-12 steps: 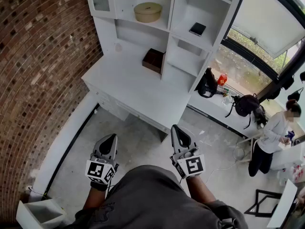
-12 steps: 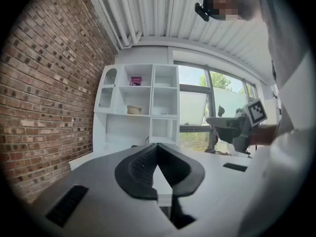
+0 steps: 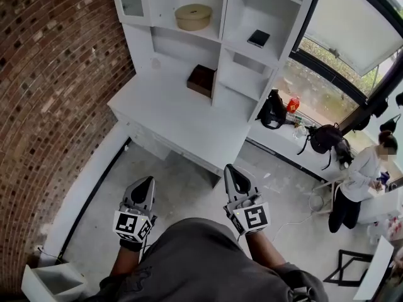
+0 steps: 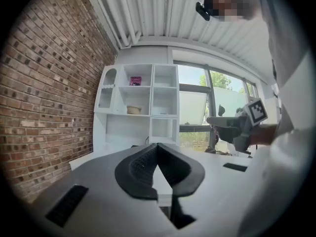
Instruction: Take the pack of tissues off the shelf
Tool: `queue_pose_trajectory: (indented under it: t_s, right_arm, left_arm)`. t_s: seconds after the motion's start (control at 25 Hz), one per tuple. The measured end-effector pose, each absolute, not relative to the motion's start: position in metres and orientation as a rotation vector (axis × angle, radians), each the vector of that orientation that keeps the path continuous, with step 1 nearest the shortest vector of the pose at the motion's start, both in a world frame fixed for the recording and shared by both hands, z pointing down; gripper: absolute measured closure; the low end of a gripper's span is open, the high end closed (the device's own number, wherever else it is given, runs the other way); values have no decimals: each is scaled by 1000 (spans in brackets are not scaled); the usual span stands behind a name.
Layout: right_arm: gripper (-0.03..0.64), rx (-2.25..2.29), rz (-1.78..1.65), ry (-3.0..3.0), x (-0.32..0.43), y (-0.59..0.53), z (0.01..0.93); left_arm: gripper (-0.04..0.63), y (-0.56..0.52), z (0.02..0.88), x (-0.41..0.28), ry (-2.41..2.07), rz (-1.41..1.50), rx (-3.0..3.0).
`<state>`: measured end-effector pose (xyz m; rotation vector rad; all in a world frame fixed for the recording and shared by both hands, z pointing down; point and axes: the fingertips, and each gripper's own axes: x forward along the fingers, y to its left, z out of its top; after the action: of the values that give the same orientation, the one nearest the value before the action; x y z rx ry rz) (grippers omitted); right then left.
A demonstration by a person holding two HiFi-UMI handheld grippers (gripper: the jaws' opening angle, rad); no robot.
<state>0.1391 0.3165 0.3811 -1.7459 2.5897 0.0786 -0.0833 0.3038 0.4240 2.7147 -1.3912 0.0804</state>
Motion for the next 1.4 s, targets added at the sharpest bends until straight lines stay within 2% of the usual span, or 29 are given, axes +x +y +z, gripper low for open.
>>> queue_pose_trajectory:
  t_s: [0.16,0.24,0.28,0.36,0.4,0.44,0.52,0.84,1.04,1.4]
  right_arm:
    - [615,-1694,80,2591,139,317,373]
    - [582,-1675,69,2605,138,317,373]
    - [528,-1665,62,2615,137,316,374]
    - [309,-1654,69,2622,136,315,373]
    - [194,-1657,87,2622,135,315,373]
    - [110,-1664,107,2623,136,315,372]
    - [59,-1666,120,2629,138,315,373]
    - [55,-1609,133,2687,148,310,386]
    - [55,-1564,131,2713,144,295,392]
    - [57,-1553,148,2733,128,237,396]
  left_arm:
    - [594,305,418,-81,-1376,27,2714]
    - [581,306,415,-77,-1361,7,2723]
    - [535,306,414,-75,-1347,4,2730]
    - [419,307,413,-69,-1315,10,2747]
    - [345,308,413,-66,-1300,17,2756]
    - [246,308,412,-63,-1289,24,2767]
    - [193,307,411,-57,-1285,31,2788]
    - [181,299,414,-35,-1307,35,2779]
    - [181,288,421,-46,-1360,48,2746]
    - [183,220,428,-55,-1343,2,2744]
